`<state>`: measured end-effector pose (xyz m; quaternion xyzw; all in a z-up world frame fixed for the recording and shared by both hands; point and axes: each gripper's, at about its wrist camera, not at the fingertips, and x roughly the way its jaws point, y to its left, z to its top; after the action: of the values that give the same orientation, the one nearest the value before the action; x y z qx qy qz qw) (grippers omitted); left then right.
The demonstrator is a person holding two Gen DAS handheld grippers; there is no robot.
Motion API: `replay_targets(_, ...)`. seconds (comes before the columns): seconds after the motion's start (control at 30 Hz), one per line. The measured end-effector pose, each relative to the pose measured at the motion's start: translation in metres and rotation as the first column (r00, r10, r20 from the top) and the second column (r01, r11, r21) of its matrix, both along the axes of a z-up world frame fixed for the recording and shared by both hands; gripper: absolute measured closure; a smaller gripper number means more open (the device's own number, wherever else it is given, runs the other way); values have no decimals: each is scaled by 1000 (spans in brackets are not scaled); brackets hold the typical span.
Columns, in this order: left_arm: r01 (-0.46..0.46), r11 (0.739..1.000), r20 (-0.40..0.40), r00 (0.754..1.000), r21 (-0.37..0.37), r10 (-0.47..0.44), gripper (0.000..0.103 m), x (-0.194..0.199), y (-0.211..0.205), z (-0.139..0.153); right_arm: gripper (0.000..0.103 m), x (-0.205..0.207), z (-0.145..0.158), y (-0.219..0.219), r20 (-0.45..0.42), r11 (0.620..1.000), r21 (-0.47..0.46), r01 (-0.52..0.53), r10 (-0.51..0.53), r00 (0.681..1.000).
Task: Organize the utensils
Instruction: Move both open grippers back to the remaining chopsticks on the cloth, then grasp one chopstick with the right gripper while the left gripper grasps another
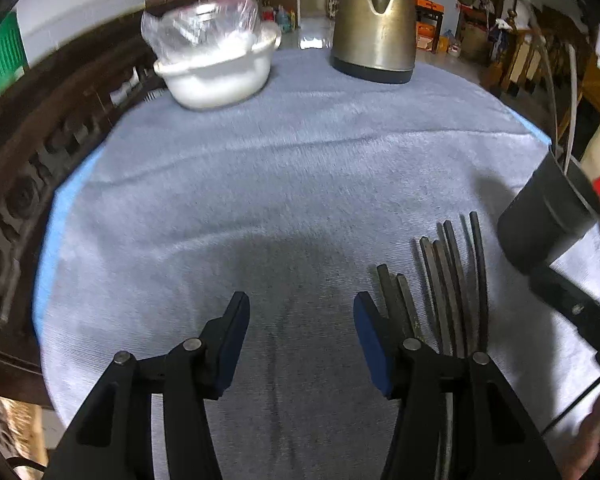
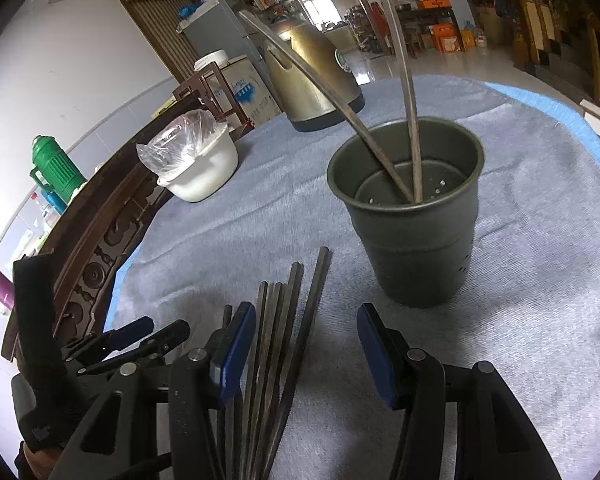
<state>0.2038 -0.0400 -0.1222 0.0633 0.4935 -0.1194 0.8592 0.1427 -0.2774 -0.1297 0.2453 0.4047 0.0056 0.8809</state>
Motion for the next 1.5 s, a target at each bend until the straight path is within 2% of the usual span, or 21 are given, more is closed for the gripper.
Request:
replay_targets(0.17,5,995,-95,995,-101,-15,48,16,2,-10,47,14,-12,3,-39,1000,6,12,-11,999)
replay_targets(0.27,8,992,-134,991,-129,-26,48,21,-3,-16,62,21,-20,5,-74,1000,6,18,-18,997)
replay_targets(0.4,22,991,-170,984,-135,-45,48,24,-11,-27,66,31,-34,9,-125,1000,-1,23,-23,992)
replay_targets(0.43,28,991,-156,987,-130,-48,48,23,-14,-27,67,32,-35,10,-129,1000,-6,24,-24,991)
replay_targets(0.5,32,991,-160,986,-134,-53,48,24,-15,-27,76,34,-40,11,-137,999,-24,24,-27,990)
replay_targets(0.63,16,980,-187,981,-199,-54,48,26,-12,-25,87,34,-40,10,-143,998,-61,13,-22,990)
replay_targets(0.8,52,978,-179,980,-202,-89,48,21,-17,-24,87,30,-37,3,-150,992,-123,24,-42,988)
replay_targets(1.07,82,982,-167,980,-171,-111,49,27,-31,-30,86,35,-37,5,-176,994,-110,16,-35,984)
replay_targets(1.17,92,982,-155,981,-162,-118,60,27,-29,-30,86,38,-38,0,-181,997,-70,26,-39,983)
replay_targets(1.23,96,983,-146,982,-154,-119,74,27,-26,-30,87,38,-40,-3,-171,999,-48,26,-34,985)
replay_targets(1.27,98,983,-144,982,-154,-121,77,28,-24,-30,87,38,-41,-2,-167,999,-47,15,-23,986)
replay_targets(1.3,100,983,-142,982,-153,-122,82,28,-22,-31,92,37,-40,-1,-161,998,-55,6,-15,987)
replay_targets(1.5,113,977,-160,977,-181,-143,85,28,-9,-30,94,30,-32,6,-119,996,-72,-48,39,992)
